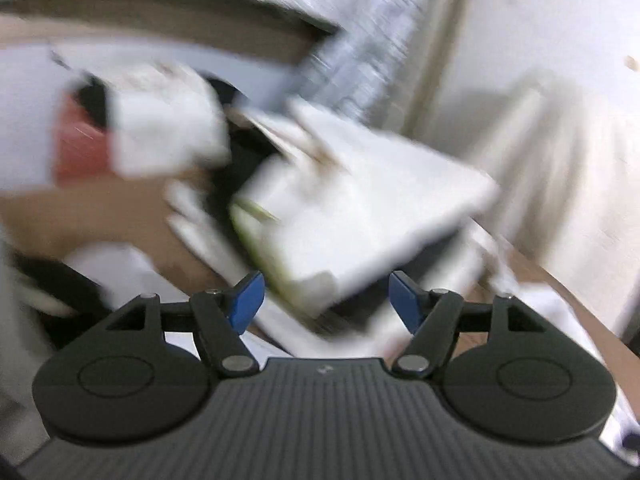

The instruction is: Fold clothes

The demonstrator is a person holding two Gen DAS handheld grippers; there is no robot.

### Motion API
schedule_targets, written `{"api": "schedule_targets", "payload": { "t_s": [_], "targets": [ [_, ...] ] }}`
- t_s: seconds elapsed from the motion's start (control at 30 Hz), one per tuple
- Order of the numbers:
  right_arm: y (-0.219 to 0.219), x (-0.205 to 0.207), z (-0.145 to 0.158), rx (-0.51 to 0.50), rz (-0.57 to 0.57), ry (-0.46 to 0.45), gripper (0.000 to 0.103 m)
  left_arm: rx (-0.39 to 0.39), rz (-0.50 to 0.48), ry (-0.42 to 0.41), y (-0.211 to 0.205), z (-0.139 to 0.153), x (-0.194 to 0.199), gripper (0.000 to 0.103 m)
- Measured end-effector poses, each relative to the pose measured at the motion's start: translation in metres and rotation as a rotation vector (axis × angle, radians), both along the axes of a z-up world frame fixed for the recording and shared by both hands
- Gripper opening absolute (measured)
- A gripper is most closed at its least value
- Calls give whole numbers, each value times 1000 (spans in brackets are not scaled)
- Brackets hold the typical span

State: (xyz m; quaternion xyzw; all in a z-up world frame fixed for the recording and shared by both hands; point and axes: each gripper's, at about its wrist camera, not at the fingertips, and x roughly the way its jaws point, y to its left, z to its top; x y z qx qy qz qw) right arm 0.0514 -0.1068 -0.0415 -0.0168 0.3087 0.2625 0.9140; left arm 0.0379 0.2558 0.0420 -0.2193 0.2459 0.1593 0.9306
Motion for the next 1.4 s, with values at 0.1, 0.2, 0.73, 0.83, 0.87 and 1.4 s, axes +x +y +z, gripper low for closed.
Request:
{"api": "schedule_targets", "payload": {
  "t_s": [0.1,0.2,0.73,0.83,0.87,1.4],
  "targets": [
    [-43,48,18,97,-29,87,44,77,-180,98,-37,-11,26,68],
    [-81,85,23,170,-59,150,54,120,-288,145,-65,-20,43,68],
    [-134,337,-28,227,-233,359,64,245,-433,161,-148,-67,161,68],
    [-113,377,-43,148,-228,364,64,195,-432,196,-133,-81,165,68],
    [-105,388,-49,102,-226,356,65,174,-418,209,-128,-84,167,68],
    [-91,362,-23,-333,-211,-96,6,162,-672,114,-158,-84,163,69]
  ]
}}
